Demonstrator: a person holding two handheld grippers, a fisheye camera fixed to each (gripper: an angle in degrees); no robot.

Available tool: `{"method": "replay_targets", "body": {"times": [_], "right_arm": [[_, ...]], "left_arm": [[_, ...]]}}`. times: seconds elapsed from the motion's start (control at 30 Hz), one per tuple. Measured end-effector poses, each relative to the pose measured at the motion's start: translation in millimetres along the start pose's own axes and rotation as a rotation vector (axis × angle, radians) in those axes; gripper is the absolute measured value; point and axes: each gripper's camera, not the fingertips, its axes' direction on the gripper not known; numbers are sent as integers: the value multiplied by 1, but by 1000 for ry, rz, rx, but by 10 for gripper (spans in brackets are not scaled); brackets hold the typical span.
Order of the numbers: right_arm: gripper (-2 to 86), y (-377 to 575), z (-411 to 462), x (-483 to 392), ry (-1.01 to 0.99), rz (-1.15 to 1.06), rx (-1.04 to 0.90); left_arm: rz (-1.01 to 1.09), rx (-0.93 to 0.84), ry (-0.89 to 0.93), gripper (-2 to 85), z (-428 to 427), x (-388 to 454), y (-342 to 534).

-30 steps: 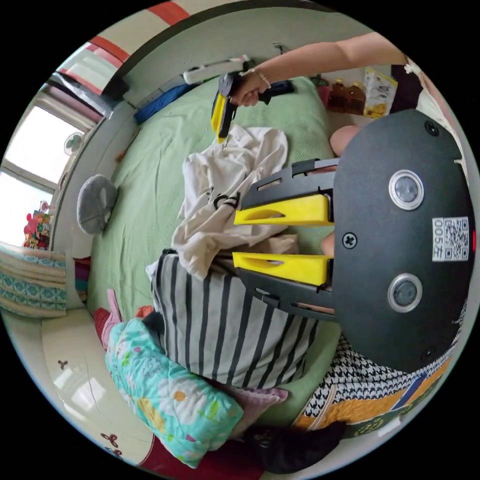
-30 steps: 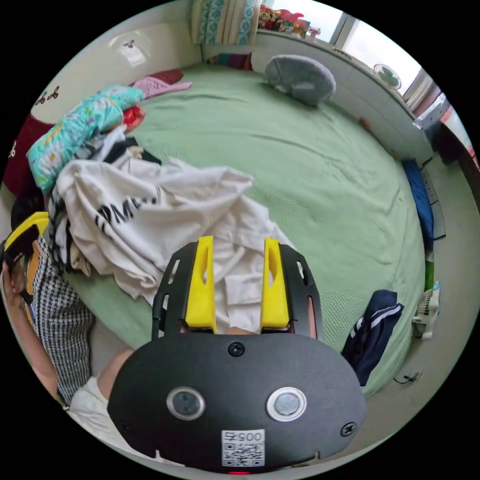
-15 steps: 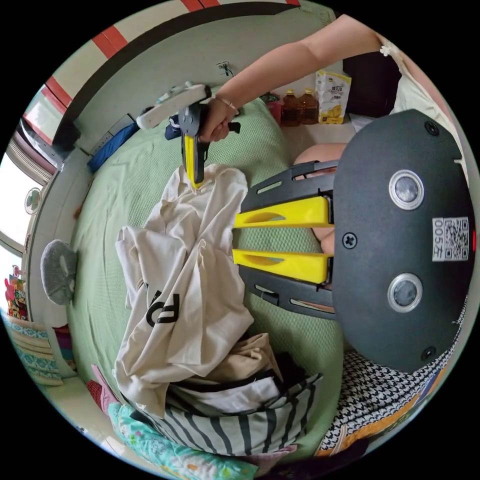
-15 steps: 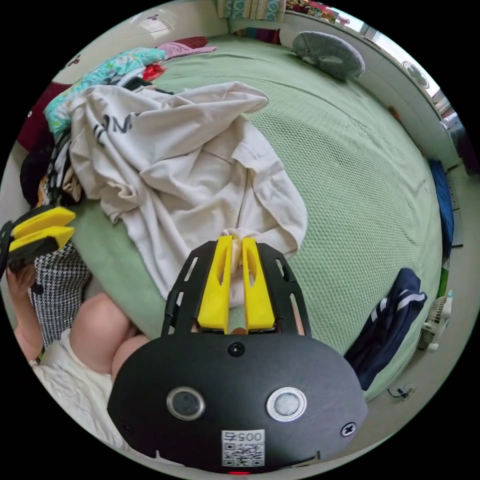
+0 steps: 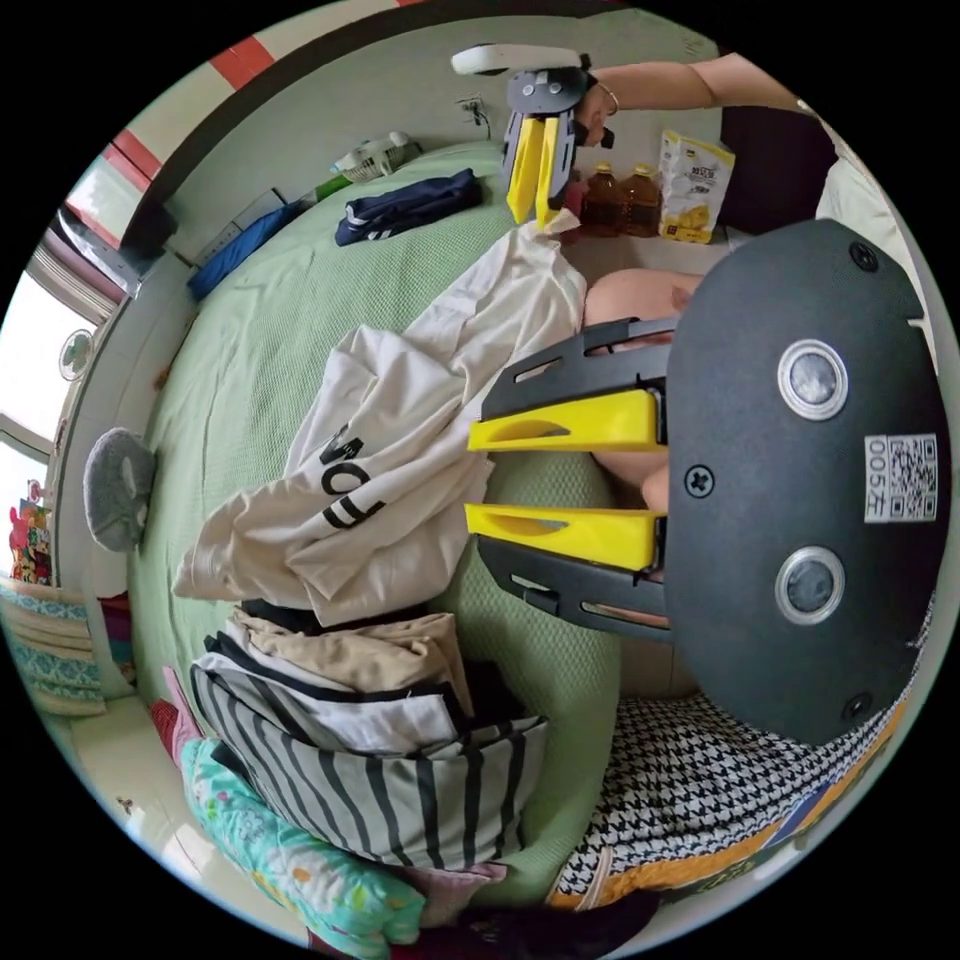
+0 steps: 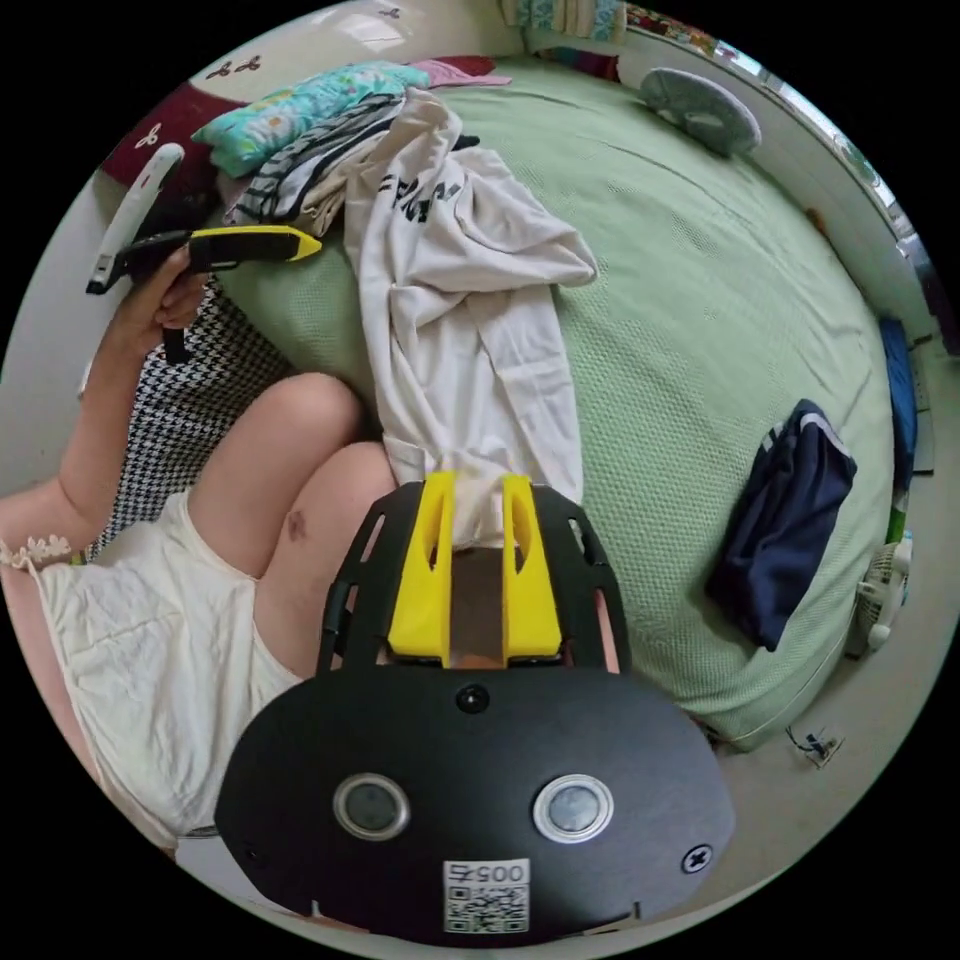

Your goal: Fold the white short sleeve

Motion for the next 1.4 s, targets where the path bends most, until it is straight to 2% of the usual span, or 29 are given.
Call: {"method": "replay_targets", "body": {"times": [0.23, 0.37, 0.5, 0.63, 0.8, 1.03, 1.2, 1.4], "right_arm": [[120, -106, -3, 8, 30, -74, 157], [132, -182, 36, 15, -12, -79, 139], [129, -223, 80, 20, -26, -37, 55], [94, -225, 98, 15, 22, -27, 28], [6, -209, 72, 14, 70, -23, 117], [-3, -181, 12, 47, 226, 83, 198], [-5, -160, -33, 105, 421, 230, 245], [-5, -160, -72, 183, 473, 381, 320]], "left_arm": [[-96, 37, -62, 111, 20, -19, -31], [-137, -1, -22, 132, 51, -27, -55], [-142, -36, -21, 101, 80, -20, -67], [-79, -37, -98, 64, 87, -4, -71], [-94, -22, -54, 37, 81, 7, -74], [-64, 54, -98, 14, 46, 33, -103], [-35, 115, -196, 7, 19, 52, -172], [25, 182, -240, 8, 14, 86, -267]]}}
